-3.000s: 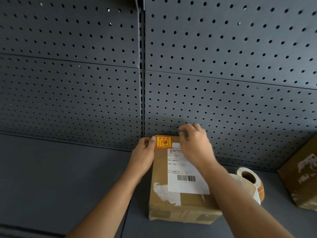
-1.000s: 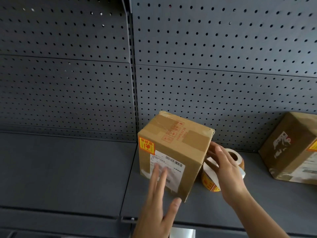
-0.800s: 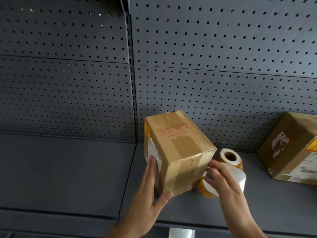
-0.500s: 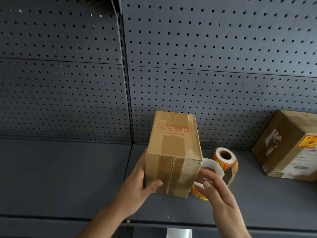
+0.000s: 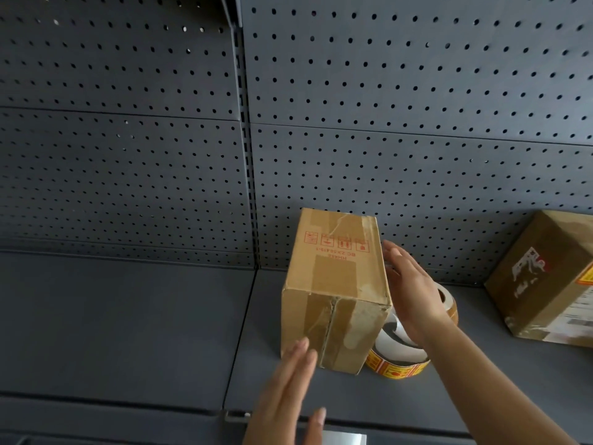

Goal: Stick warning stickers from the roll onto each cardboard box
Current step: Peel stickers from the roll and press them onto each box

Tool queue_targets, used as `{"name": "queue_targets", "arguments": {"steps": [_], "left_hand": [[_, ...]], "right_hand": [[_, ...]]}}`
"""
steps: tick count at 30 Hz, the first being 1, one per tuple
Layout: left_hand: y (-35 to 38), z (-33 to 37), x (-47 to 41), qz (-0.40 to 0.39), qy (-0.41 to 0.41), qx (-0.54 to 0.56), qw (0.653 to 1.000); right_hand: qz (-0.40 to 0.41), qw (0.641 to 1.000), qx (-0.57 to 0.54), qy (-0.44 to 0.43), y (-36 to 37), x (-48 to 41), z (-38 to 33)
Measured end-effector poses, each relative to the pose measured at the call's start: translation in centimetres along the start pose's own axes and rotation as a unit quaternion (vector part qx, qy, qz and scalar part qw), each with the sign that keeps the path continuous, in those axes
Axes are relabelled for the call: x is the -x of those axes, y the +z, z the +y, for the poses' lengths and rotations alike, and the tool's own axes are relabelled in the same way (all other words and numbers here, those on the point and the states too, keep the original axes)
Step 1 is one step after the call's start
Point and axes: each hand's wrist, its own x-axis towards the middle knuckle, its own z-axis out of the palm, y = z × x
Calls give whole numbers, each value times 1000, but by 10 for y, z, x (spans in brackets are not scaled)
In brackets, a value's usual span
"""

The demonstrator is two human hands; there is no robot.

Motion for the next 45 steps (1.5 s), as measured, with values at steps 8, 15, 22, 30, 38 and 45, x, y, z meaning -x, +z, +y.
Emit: {"name": "queue_targets", "arguments": {"steps": [8, 15, 22, 30, 38, 45], "left_hand": [[9, -4, -14, -63, -73, 4, 995], [-25, -21, -44, -52, -148, 33, 987], [-42, -53, -77, -130, -217, 99, 963], [-38, -58, -80, -93, -222, 118, 963], [-72, -31, -104, -14, -234, 86, 968], [-93, -19, -120, -84, -299, 82, 947]], "right_hand": [[-7, 996, 91, 22, 17, 4, -1], [8, 995, 102, 21, -1, 53, 14], [-28, 986, 165, -18, -4, 94, 31], [-12, 982, 184, -43, 1, 86, 29], [8, 977, 194, -83, -6, 78, 9], [-46, 976, 208, -49, -4, 69, -9]]}}
